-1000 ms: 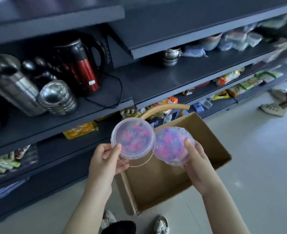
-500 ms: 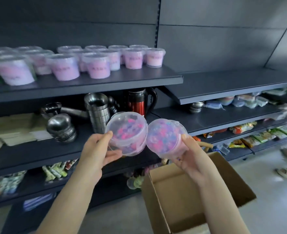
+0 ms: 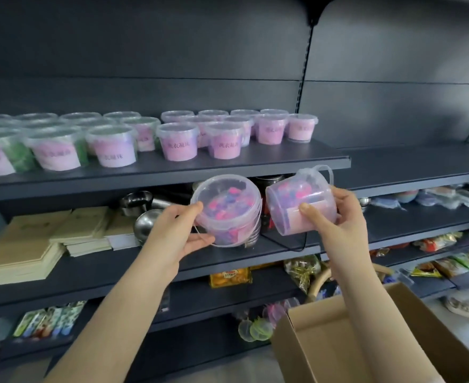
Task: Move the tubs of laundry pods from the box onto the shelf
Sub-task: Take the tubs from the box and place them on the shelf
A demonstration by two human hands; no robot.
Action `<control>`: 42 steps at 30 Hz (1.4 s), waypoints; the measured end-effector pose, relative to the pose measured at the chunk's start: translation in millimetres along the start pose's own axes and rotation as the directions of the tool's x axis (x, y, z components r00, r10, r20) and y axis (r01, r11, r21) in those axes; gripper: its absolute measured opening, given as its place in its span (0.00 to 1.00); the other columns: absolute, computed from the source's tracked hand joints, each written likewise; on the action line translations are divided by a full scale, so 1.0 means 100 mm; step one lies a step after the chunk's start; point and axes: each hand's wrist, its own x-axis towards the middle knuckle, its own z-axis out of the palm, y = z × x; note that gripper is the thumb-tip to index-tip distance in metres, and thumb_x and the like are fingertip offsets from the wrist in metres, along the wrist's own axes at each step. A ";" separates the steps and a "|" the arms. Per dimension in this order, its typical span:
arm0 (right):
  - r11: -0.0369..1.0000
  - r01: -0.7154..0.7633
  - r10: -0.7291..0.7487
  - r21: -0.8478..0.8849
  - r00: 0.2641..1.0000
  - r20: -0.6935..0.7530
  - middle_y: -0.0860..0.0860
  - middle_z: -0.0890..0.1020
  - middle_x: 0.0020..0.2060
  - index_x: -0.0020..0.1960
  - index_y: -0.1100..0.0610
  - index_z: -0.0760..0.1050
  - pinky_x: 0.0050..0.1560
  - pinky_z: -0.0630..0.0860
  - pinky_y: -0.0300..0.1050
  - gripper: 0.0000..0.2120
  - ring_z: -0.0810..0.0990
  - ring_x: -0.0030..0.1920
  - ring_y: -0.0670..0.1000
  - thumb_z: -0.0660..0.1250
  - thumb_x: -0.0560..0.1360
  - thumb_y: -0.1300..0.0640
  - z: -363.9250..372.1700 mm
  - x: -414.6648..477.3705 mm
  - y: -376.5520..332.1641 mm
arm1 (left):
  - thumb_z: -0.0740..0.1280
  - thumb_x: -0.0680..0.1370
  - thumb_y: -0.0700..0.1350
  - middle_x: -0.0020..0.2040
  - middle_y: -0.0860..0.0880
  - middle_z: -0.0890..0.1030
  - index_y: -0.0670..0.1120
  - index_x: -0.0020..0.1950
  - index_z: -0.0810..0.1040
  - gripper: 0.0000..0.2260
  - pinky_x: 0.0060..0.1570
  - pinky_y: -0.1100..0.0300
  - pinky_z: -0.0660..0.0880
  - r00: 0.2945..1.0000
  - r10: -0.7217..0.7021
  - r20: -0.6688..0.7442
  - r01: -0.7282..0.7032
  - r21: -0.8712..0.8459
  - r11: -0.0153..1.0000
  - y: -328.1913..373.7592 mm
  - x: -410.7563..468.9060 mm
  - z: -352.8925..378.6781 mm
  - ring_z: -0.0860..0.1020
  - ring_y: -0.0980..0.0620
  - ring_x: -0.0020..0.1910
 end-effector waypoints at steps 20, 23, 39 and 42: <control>0.569 0.613 -0.506 -0.548 0.786 0.354 0.46 0.79 0.63 0.64 0.49 0.78 0.65 0.67 0.56 0.25 0.76 0.60 0.54 0.77 0.68 0.54 0.61 2.32 0.45 | 0.67 0.78 0.47 0.48 0.40 0.82 0.46 0.52 0.77 0.06 0.32 0.58 0.80 0.985 0.083 -0.154 -0.086 -0.011 0.996 0.54 1.50 0.50 0.85 0.42 0.35; 0.500 0.631 -0.497 -0.593 0.770 0.400 0.47 0.79 0.63 0.64 0.48 0.79 0.64 0.66 0.56 0.25 0.77 0.60 0.57 0.77 0.67 0.54 0.73 2.44 0.59 | 0.67 0.78 0.46 0.46 0.41 0.82 0.46 0.50 0.77 0.05 0.31 0.59 0.80 0.980 0.085 -0.181 -0.088 -0.006 0.996 0.54 1.58 0.55 0.84 0.43 0.34; 0.699 0.422 -0.281 -0.577 0.904 0.322 0.50 0.79 0.58 0.56 0.52 0.82 0.59 0.60 0.30 0.15 0.68 0.63 0.57 0.73 0.72 0.47 0.98 2.84 0.63 | 0.68 0.78 0.48 0.42 0.43 0.84 0.44 0.54 0.79 0.09 0.33 0.57 0.81 0.993 0.060 -0.101 -0.058 0.028 0.998 0.68 1.74 0.43 0.84 0.44 0.34; 0.721 0.397 -0.246 -0.568 0.913 0.326 0.50 0.77 0.62 0.62 0.52 0.80 0.65 0.59 0.38 0.17 0.66 0.67 0.54 0.70 0.75 0.48 0.99 2.79 0.59 | 0.67 0.78 0.48 0.34 0.47 0.84 0.44 0.53 0.79 0.09 0.32 0.58 0.80 0.995 0.074 -0.068 -0.071 0.047 0.996 0.71 1.74 0.41 0.84 0.44 0.33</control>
